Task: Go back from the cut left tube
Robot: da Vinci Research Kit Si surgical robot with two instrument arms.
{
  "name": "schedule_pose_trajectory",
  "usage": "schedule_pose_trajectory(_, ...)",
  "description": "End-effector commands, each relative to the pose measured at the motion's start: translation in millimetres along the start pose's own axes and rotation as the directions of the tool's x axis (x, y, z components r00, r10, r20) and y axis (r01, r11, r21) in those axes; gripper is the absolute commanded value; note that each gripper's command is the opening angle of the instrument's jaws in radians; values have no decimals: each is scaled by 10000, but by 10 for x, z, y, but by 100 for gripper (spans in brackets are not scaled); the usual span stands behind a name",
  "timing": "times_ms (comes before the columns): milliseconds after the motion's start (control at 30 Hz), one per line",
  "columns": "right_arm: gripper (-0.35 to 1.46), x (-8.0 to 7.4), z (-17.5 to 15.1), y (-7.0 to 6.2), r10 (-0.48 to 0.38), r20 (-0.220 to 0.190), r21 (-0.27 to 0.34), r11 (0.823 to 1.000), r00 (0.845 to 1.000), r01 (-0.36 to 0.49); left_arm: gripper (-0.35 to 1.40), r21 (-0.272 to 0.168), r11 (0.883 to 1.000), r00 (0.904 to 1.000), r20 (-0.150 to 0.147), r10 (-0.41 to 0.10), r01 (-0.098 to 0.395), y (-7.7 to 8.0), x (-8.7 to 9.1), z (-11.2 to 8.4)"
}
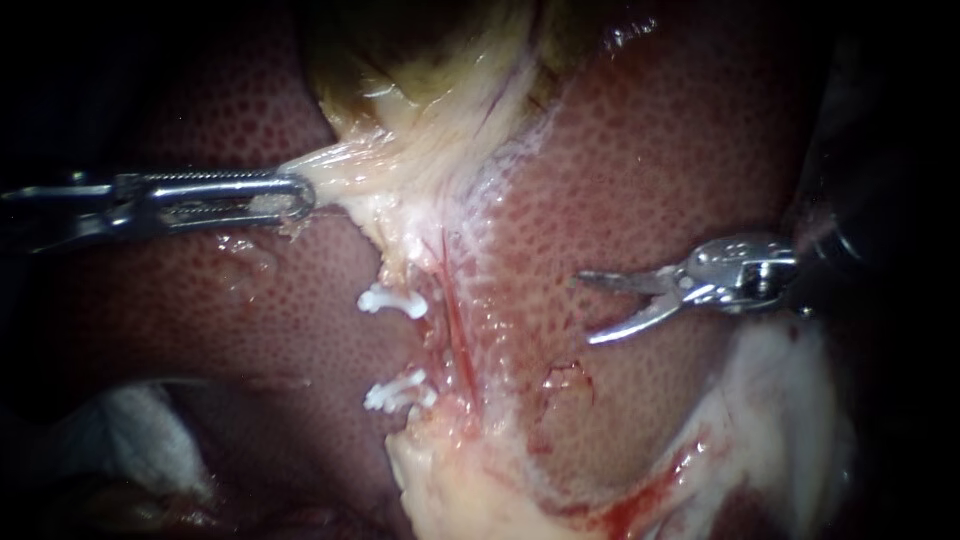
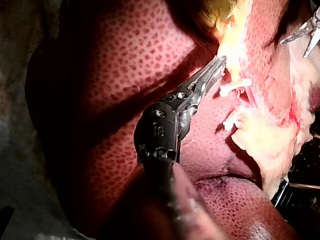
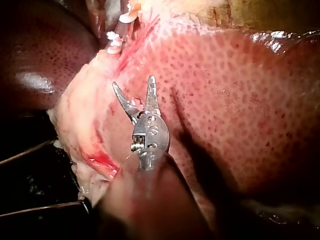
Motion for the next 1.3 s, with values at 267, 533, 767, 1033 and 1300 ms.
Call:
schedule_pose_trajectory(267,143,-1,1,-5,-311,27,136,9994,9995,310,-35,-45,10000,10000,-1,75,-75,-7,-14,29)
schedule_pose_trajectory(533,143,-1,2,-6,-436,29,139,9990,9990,435,-35,-229,9996,9995,239,194,-189,-13,-33,82)
schedule_pose_trajectory(767,143,-1,1,-6,-437,29,141,9989,9990,437,-35,-425,9988,9987,432,281,-263,-5,-41,124)
schedule_pose_trajectory(1033,143,2,1,-9,-549,23,175,9983,9985,549,-35,-421,9987,9983,490,323,-303,-3,-43,131)
schedule_pose_trajectory(1300,143,3,1,-9,-603,24,173,9980,9982,602,-35,-420,9987,9983,490,323,-302,-3,-43,131)
